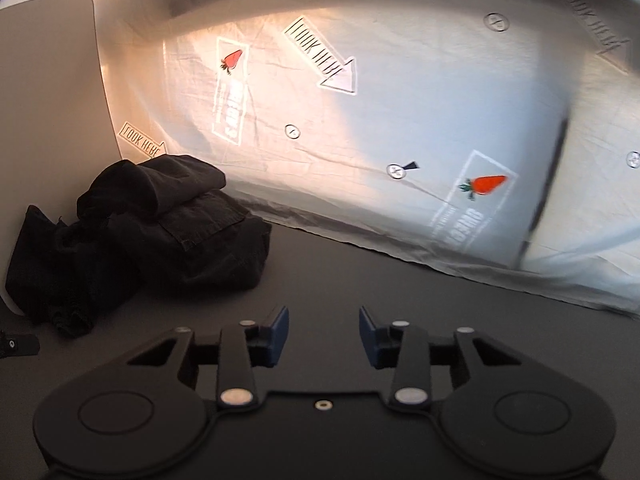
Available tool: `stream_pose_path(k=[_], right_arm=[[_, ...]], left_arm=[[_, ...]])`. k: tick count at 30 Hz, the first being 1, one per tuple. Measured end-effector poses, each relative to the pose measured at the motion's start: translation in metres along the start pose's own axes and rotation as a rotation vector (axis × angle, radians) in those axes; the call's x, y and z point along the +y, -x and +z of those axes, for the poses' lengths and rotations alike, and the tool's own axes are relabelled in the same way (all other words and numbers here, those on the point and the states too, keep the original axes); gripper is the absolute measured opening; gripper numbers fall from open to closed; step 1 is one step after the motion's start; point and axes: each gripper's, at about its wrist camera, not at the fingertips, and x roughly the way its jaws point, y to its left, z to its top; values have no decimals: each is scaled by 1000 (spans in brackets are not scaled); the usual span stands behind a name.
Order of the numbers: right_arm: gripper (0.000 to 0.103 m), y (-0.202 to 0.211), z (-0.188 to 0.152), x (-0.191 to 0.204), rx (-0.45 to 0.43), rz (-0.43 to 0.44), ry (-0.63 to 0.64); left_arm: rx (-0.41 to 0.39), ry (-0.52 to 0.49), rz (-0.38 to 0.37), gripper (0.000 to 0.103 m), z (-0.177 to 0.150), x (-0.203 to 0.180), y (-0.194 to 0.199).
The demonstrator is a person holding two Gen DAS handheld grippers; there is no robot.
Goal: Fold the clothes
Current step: 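Reach the left tool into the black clothes pile and grasp while the right tool grasps too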
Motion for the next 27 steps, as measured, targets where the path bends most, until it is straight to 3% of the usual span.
stream_pose_path(k=[2, 3, 11, 13, 16, 18, 21, 23, 24, 25, 27], right_arm=[[18, -37, 13, 9, 33, 31, 1], [15, -55, 17, 12, 47, 49, -7], [18, -178, 41, 40, 95, 157, -71], [27, -202, 46, 44, 96, 188, -119], [56, -232, 49, 51, 98, 219, -191], [63, -253, 47, 56, 131, 228, -226], [64, -279, 39, 65, 207, 253, -246], [56, -286, 34, 69, 217, 272, -266], [28, -285, 34, 70, 212, 286, -267], [8, -280, 36, 71, 198, 303, -261], [6, -263, 40, 71, 134, 281, -235]], left_arm=[[10, 14, 21, 22, 18, 5, -28], [9, 22, 29, 20, 26, 8, -40], [-37, 77, -34, 21, 79, 10, -121], [-62, 93, -67, 22, 88, 9, -133], [-101, 111, -112, 36, 98, 6, -147], [-113, 117, -136, 42, 103, 3, -155], [-107, 131, -145, 44, 108, -1, -168], [-81, 142, -137, 43, 111, -3, -176], [-71, 153, -137, 41, 113, -4, -177], [-68, 163, -146, 35, 114, -4, -176], [-74, 166, -143, 23, 113, -7, -169]])
